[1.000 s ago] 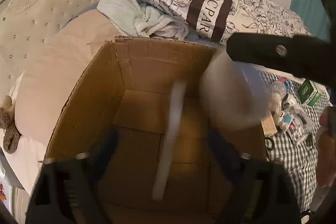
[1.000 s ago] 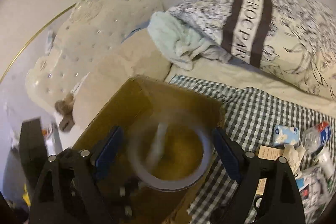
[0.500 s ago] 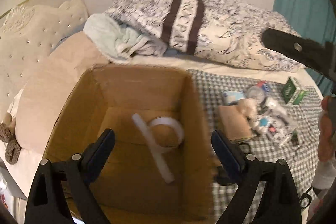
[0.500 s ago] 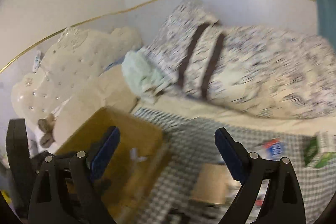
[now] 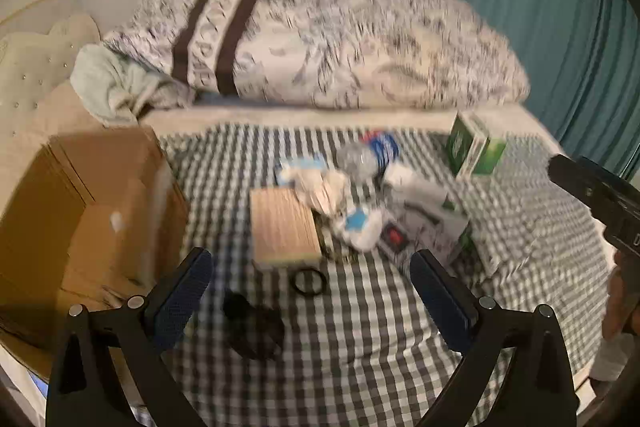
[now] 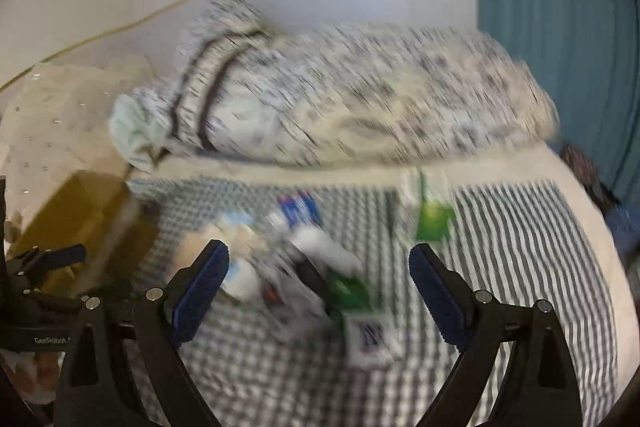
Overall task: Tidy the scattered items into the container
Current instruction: 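Reach the left gripper to the black hair tie and grasp it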
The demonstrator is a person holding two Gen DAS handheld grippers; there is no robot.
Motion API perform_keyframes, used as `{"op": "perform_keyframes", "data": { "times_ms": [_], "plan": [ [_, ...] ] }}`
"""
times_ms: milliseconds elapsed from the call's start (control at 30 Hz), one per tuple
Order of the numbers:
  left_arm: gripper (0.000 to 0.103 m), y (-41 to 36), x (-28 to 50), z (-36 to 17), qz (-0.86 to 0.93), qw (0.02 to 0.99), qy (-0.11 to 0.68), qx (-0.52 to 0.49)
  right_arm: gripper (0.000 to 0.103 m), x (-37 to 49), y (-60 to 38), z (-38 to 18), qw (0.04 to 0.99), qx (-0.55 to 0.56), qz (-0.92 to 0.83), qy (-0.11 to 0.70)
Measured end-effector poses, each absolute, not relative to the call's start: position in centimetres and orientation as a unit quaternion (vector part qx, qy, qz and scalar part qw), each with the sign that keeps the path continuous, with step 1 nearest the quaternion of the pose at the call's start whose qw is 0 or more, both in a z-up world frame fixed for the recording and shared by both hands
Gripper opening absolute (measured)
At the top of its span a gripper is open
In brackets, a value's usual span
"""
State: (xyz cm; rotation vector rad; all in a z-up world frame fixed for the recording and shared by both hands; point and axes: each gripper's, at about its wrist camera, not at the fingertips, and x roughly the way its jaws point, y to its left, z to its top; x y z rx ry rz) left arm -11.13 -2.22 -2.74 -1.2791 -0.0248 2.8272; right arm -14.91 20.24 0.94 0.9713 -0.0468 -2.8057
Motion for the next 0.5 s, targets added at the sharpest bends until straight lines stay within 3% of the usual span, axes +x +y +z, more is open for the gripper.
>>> {"op": "perform_keyframes", "data": {
  "times_ms": [200,500],
  "plan": [
    [0.101,-2.4,-11.3,-7.2,0.899,-0.033,-0.039,-0.434,0.092,-15.9,23.1,-5.9,0.065,0.395,-0.915,-0.046],
    [0.101,-3.7,-10.8,-11.3,0.894,-0.09,-0.025,-0.439,0.092,-17.7,22.5,-11.9,0.047,0.444,-0.895,-0.002]
  ]
}}
